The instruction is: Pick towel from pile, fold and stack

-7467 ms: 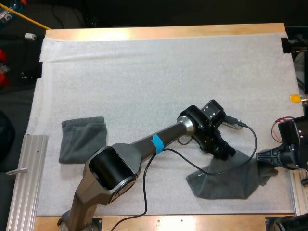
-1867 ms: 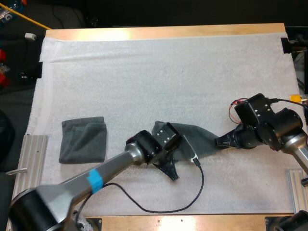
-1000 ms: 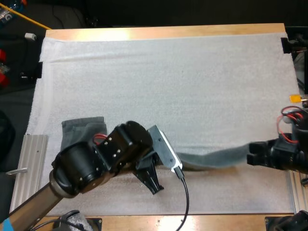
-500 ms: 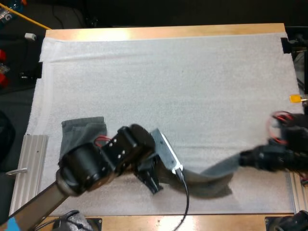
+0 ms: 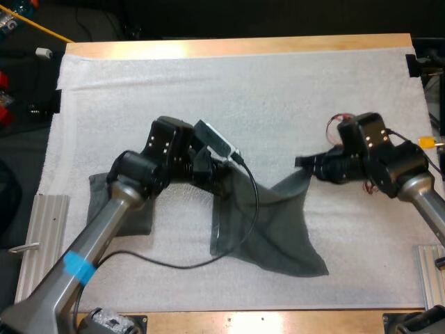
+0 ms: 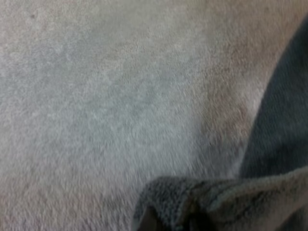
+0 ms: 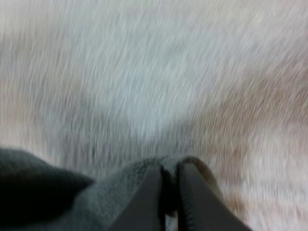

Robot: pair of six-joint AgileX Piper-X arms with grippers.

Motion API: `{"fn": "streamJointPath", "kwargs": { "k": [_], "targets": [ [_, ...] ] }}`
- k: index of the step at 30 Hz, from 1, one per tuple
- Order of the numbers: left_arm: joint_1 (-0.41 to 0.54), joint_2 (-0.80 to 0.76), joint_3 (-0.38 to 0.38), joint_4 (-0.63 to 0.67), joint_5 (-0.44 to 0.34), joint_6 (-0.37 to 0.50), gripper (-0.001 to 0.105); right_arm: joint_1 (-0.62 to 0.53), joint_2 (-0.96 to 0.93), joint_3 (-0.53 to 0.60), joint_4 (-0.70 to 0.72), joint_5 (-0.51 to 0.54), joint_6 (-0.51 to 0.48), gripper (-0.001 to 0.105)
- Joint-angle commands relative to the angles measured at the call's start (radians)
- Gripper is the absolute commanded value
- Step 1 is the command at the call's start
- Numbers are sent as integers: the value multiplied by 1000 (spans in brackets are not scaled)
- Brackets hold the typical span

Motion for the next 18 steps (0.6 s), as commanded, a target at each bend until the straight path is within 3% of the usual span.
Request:
{"fn": "streamJointPath", "kwargs": {
  "k": [1,11,18],
  "targets": [
    [7,15,-3,-33,27,5,0,-19,7,-4,-37,-7,19,0],
    [32,167,-3,-173,29,2,0,-122,111,-4,-159,-21,112,0],
    [32,178,-6,-237,-88,0,0,-127,113,-4,-250,-18,133,0]
  ]
}}
